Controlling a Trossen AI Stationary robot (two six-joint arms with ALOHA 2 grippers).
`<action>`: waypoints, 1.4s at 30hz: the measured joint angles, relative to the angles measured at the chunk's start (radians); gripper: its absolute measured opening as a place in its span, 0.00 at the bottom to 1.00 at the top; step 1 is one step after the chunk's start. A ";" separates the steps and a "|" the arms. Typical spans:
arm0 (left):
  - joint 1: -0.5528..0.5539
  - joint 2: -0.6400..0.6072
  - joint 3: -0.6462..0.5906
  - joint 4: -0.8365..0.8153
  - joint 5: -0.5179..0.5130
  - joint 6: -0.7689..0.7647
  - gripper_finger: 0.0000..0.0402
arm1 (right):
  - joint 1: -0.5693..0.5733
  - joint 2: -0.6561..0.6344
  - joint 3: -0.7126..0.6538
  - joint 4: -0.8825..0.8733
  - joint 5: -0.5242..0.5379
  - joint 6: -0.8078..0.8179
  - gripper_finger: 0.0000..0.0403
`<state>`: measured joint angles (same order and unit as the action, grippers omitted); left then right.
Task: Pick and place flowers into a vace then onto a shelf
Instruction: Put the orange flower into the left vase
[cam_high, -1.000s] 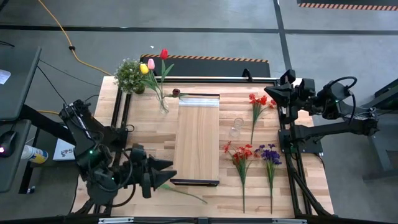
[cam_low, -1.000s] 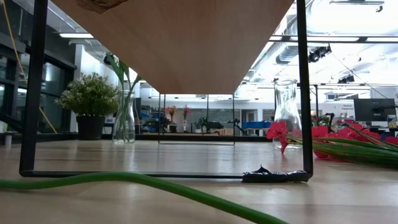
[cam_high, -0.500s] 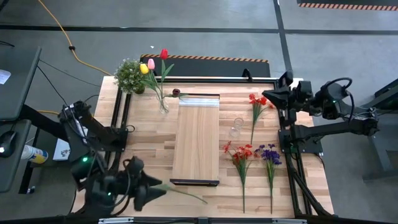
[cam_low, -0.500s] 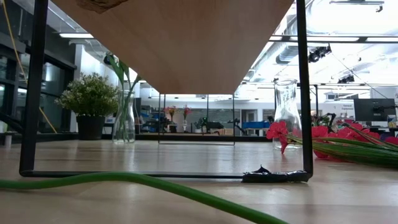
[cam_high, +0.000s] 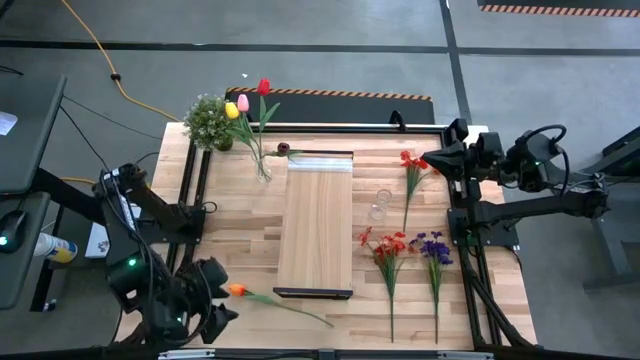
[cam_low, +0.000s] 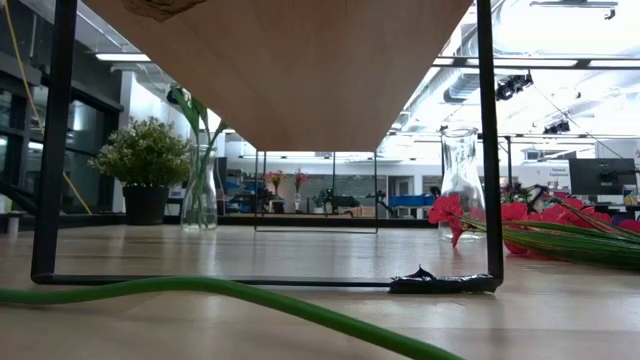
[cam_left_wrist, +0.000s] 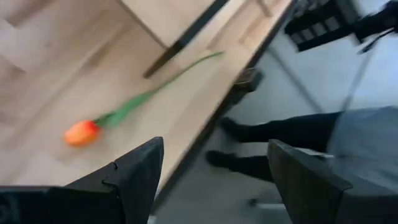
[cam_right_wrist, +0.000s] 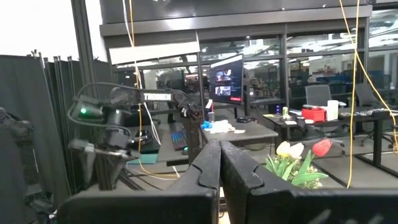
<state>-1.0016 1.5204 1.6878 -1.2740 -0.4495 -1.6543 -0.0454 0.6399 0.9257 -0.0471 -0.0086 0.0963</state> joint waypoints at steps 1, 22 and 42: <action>0.000 0.004 0.000 -0.018 -0.004 0.021 0.80 | 0.000 0.000 0.000 0.000 0.000 0.000 0.00; 0.065 0.252 -0.005 -0.173 0.062 0.564 0.80 | 0.000 0.000 0.000 0.023 0.004 0.090 0.00; 0.126 0.309 -0.251 0.181 0.083 0.577 0.80 | 0.000 0.000 0.000 0.023 -0.007 0.150 0.00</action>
<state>-0.8752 1.8290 1.4370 -1.0931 -0.3660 -1.0775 -0.0454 0.6403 0.9258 -0.0246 -0.0160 0.2464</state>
